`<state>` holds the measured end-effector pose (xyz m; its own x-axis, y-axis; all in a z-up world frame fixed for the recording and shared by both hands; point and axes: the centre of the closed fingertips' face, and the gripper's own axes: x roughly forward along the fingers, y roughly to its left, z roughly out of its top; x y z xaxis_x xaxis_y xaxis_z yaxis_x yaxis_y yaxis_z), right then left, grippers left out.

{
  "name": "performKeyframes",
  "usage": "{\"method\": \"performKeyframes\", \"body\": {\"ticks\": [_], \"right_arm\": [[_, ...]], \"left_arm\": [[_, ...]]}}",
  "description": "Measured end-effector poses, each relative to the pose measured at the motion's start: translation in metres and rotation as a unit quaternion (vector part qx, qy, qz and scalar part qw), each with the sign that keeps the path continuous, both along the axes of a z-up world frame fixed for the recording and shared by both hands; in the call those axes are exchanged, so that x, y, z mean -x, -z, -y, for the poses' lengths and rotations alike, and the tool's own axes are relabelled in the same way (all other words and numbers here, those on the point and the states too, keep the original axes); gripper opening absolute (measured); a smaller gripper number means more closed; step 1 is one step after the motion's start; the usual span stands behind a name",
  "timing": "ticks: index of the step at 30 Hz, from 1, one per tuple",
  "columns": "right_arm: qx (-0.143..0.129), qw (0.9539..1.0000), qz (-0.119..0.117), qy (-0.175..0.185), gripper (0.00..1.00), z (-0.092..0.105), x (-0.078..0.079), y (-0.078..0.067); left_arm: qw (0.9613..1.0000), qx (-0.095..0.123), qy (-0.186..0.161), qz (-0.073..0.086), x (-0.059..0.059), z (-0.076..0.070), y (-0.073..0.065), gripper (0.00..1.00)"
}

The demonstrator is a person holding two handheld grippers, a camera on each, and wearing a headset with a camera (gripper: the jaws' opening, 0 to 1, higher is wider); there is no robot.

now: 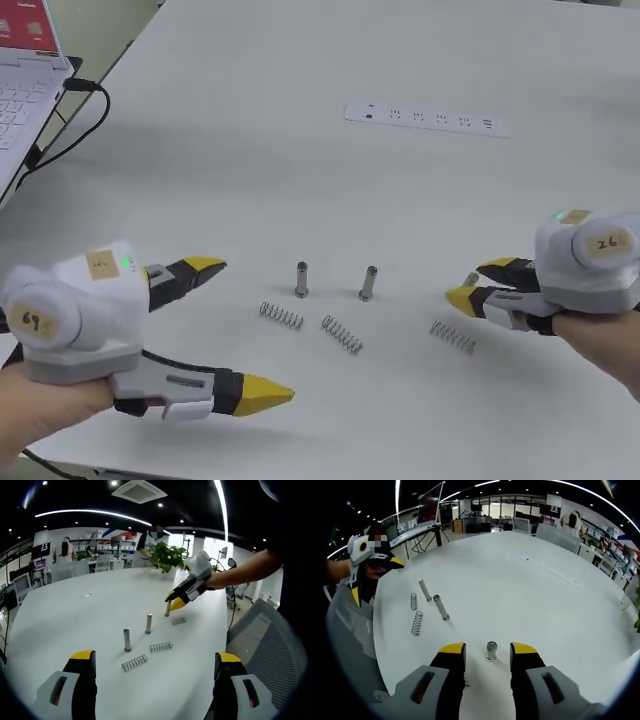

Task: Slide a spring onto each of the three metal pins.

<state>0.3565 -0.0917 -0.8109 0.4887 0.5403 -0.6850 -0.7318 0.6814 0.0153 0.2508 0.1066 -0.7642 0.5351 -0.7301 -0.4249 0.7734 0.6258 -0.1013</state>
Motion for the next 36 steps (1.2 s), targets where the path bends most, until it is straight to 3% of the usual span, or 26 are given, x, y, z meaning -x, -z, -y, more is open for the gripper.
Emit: {"method": "performKeyframes", "body": {"ticks": [17, 22, 36], "right_arm": [[-0.016, 0.9997, 0.014, 0.013, 0.58, 0.003, 0.007, -0.009], [-0.019, 0.9995, 0.018, 0.02, 0.69, 0.006, 0.005, -0.01], [-0.042, 0.9974, 0.036, 0.045, 0.81, 0.015, 0.007, -0.026]], "left_arm": [[1.0, 0.003, 0.0, 0.003, 0.0, 0.004, -0.003, 0.97], [1.0, 0.002, 0.003, 0.003, 0.0, 0.007, -0.003, 0.97], [1.0, 0.003, 0.003, 0.009, -0.005, 0.007, -0.006, 0.97]]}}
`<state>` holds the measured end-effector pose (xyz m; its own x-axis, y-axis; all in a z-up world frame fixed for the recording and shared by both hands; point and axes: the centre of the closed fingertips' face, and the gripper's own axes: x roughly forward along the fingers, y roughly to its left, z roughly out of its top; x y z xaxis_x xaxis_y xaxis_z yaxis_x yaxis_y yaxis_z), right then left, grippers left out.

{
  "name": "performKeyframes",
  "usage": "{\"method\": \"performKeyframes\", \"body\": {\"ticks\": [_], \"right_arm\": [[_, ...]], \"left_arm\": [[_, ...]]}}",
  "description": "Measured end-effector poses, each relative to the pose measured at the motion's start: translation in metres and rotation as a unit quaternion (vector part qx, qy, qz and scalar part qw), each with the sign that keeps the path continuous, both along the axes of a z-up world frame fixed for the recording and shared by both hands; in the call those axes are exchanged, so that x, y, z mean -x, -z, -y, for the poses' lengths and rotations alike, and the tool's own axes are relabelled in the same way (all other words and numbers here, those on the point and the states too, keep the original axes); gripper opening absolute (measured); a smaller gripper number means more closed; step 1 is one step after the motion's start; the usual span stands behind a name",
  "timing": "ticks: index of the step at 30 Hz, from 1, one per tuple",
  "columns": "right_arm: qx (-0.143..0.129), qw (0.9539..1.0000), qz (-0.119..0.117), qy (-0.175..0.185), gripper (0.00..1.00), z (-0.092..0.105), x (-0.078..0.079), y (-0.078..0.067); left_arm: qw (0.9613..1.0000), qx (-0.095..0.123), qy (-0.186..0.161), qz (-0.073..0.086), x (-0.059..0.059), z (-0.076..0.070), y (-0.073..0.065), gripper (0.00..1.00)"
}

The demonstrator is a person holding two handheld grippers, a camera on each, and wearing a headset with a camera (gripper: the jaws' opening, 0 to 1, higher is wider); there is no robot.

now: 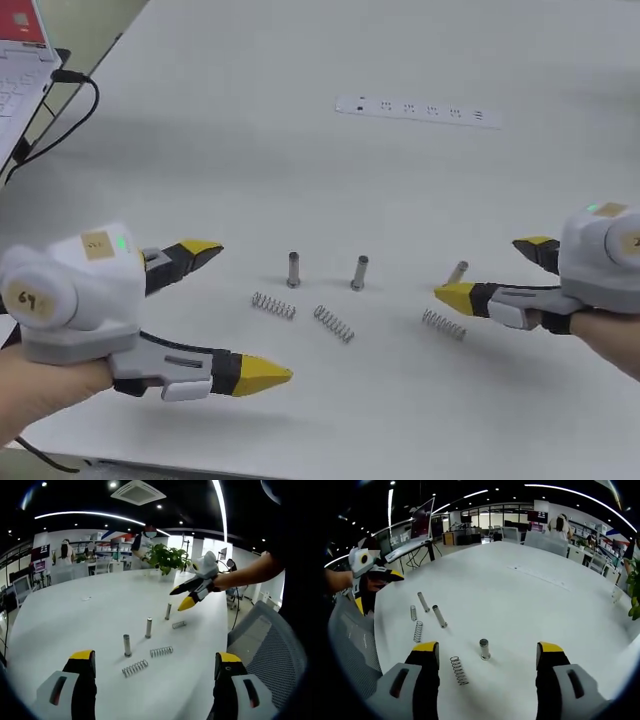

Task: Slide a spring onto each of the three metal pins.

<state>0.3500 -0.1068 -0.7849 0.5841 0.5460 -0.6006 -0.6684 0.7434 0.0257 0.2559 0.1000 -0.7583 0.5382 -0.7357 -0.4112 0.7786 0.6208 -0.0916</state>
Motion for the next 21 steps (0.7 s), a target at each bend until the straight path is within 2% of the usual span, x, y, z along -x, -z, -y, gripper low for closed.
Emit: {"method": "performKeyframes", "body": {"ticks": [7, 15, 21], "right_arm": [[-0.001, 1.0, 0.003, -0.001, 0.8, 0.004, 0.01, -0.001], [0.011, 0.9999, -0.001, -0.012, 0.72, 0.012, 0.027, 0.002], [0.023, 0.9993, -0.015, -0.027, 0.64, 0.013, 0.038, 0.012]], "left_arm": [[1.0, 0.001, 0.001, 0.006, -0.004, 0.002, -0.004, 0.96], [1.0, 0.001, 0.0, 0.004, -0.003, 0.001, -0.003, 0.96], [1.0, 0.0, -0.002, 0.003, -0.001, -0.001, -0.002, 0.96]]}}
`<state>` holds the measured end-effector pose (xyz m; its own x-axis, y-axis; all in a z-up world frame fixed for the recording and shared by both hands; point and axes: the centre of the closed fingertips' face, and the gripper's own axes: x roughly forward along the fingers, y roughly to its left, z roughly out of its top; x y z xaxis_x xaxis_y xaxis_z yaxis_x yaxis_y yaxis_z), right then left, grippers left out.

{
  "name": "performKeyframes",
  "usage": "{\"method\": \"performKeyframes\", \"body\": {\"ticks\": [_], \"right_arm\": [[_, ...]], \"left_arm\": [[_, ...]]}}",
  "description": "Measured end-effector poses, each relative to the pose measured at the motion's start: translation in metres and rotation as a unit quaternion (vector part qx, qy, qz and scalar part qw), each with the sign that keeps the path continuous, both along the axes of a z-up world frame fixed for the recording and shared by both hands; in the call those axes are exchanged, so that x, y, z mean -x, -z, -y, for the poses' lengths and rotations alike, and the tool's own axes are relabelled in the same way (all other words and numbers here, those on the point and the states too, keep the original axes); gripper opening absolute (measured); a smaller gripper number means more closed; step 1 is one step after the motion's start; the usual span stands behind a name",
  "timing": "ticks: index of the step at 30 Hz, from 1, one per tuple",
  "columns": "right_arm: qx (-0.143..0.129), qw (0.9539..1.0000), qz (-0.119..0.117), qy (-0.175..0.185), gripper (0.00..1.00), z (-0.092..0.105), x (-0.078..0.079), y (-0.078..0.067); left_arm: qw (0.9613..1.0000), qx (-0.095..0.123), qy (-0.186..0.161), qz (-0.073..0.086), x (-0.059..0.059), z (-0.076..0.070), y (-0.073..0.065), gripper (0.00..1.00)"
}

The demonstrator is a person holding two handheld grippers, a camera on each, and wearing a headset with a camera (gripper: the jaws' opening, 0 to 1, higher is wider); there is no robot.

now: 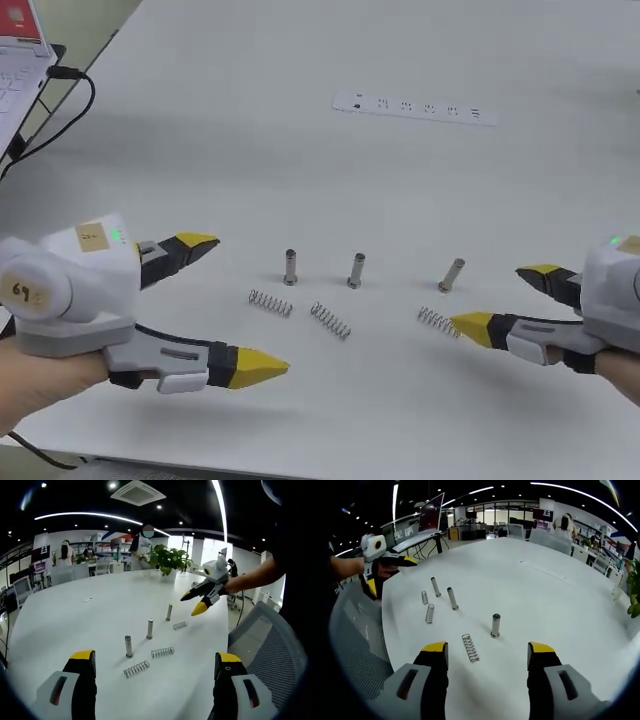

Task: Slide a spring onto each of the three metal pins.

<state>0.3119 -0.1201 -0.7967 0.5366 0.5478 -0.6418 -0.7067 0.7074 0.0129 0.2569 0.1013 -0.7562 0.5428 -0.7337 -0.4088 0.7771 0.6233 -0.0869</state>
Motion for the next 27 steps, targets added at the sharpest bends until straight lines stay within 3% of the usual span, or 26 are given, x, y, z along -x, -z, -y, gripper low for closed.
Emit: {"method": "performKeyframes", "body": {"ticks": [19, 27], "right_arm": [[0.038, 0.9957, -0.037, -0.076, 0.35, -0.022, 0.021, 0.023], [0.066, 0.9921, -0.047, -0.096, 0.24, -0.025, 0.019, 0.035]], "left_arm": [[1.0, -0.001, -0.004, -0.002, 0.002, -0.005, 0.0, 0.96], [1.0, 0.0, -0.002, -0.002, 0.002, -0.003, 0.0, 0.96]]}}
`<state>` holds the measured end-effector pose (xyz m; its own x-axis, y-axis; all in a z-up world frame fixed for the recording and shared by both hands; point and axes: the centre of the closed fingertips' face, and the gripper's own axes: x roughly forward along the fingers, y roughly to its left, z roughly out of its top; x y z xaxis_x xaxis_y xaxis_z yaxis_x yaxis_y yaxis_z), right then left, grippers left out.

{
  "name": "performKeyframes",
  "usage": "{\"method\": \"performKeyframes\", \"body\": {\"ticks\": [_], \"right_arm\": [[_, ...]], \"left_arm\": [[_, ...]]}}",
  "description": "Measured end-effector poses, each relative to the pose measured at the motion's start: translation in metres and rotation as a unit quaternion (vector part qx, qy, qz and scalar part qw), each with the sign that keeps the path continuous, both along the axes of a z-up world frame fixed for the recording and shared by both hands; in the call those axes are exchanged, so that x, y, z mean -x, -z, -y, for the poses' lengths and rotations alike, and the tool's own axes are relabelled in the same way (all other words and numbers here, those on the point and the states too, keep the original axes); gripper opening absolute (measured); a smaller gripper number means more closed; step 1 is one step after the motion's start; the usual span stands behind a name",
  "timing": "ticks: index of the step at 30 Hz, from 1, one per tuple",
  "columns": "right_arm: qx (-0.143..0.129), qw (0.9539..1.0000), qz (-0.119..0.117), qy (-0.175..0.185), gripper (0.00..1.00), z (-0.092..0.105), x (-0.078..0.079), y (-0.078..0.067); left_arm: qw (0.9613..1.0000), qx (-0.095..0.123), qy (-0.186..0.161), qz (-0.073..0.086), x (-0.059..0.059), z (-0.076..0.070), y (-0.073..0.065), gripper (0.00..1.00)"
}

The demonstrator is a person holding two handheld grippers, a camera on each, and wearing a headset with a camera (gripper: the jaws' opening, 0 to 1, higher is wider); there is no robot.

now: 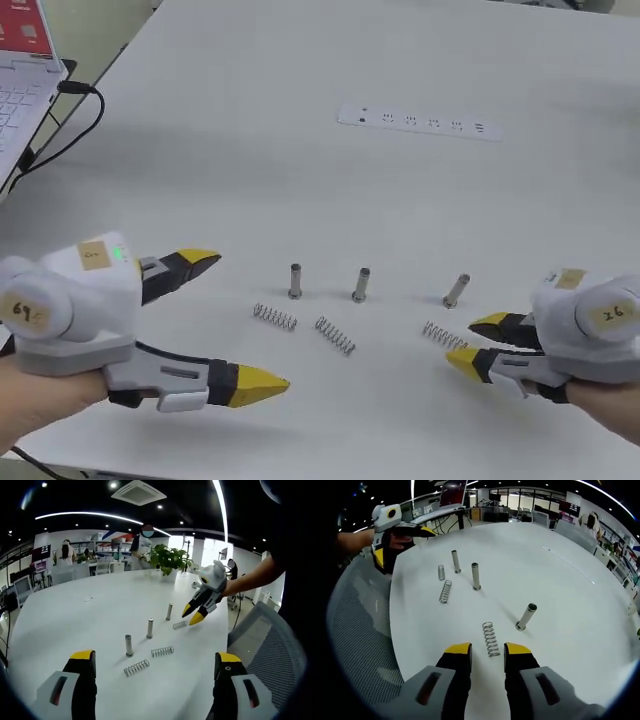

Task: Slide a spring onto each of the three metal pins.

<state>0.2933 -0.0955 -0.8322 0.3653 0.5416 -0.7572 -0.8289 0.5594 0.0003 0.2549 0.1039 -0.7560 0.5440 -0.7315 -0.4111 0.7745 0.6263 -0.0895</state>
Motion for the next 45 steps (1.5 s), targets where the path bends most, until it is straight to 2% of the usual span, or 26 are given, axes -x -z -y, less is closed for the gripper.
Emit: {"method": "performKeyframes", "body": {"ticks": [17, 25, 31, 37, 45], "right_arm": [[0.021, 0.9996, -0.018, -0.001, 0.16, -0.002, -0.003, 0.012], [0.041, 0.9989, -0.017, -0.016, 0.13, 0.0, 0.0, 0.018], [0.045, 0.9984, -0.023, -0.023, 0.09, -0.003, 0.001, 0.022], [0.047, 0.9982, -0.016, -0.032, 0.08, -0.006, 0.002, 0.019], [0.035, 0.9989, -0.003, -0.03, 0.08, -0.007, 0.0, -0.001]], "left_arm": [[1.0, 0.002, 0.0, 0.0, 0.002, 0.0, -0.001, 0.96], [1.0, 0.001, -0.001, -0.002, 0.002, -0.001, 0.0, 0.96], [1.0, 0.0, 0.003, 0.0, 0.002, 0.002, -0.002, 0.96], [1.0, 0.0, 0.01, 0.002, 0.004, 0.005, -0.005, 0.96], [0.9999, 0.001, 0.013, 0.006, 0.007, 0.008, -0.007, 0.96]]}}
